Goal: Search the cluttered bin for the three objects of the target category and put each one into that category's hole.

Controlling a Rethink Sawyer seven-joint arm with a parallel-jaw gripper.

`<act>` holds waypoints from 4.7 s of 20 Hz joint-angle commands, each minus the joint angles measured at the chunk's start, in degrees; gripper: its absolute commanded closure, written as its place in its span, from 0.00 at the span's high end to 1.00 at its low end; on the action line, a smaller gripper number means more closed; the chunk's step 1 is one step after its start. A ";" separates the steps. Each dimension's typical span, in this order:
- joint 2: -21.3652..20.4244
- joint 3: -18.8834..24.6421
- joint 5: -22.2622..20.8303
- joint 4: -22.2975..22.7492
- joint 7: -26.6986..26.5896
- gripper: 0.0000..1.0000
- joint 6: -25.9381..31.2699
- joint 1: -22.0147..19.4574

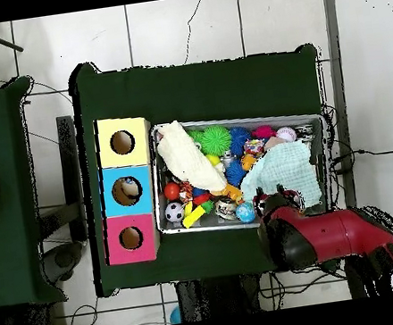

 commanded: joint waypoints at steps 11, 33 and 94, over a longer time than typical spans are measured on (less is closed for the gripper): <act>9.29 3.12 -8.01 -8.80 -0.84 1.00 -4.93 -1.82; 22.08 -6.13 -10.09 -19.72 3.91 1.00 -14.23 5.21; -10.42 5.00 18.00 11.94 6.69 0.00 4.51 8.74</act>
